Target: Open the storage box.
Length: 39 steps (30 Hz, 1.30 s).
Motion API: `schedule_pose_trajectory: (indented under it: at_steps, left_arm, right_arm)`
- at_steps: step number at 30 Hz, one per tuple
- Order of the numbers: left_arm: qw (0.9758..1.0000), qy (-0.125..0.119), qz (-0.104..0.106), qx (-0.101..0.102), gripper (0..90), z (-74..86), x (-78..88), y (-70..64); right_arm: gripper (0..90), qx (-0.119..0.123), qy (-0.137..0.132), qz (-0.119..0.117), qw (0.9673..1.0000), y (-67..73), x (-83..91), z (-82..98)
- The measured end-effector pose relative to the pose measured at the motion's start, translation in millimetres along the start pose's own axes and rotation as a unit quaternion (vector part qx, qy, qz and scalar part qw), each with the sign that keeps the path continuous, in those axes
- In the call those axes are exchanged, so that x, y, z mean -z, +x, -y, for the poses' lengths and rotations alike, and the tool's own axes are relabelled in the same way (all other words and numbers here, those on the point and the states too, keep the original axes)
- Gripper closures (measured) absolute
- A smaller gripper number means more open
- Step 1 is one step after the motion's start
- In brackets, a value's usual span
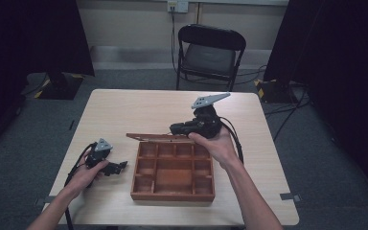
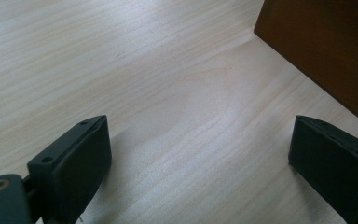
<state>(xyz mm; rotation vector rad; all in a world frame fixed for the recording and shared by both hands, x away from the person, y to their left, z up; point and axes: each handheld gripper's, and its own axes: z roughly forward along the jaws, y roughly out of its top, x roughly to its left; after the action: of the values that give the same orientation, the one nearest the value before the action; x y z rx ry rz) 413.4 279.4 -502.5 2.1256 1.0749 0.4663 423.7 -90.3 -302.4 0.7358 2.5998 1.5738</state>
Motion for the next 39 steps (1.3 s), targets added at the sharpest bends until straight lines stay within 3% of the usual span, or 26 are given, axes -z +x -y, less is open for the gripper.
schedule_pose_trajectory:
  at_steps: [39]
  left_arm:
    - [1.0,0.0,0.0,0.0,5.1,0.0,0.0,0.0]
  right_arm:
    - [82.6,-0.008,0.001,-0.003,1.0,-1.8,-1.7,1.2]
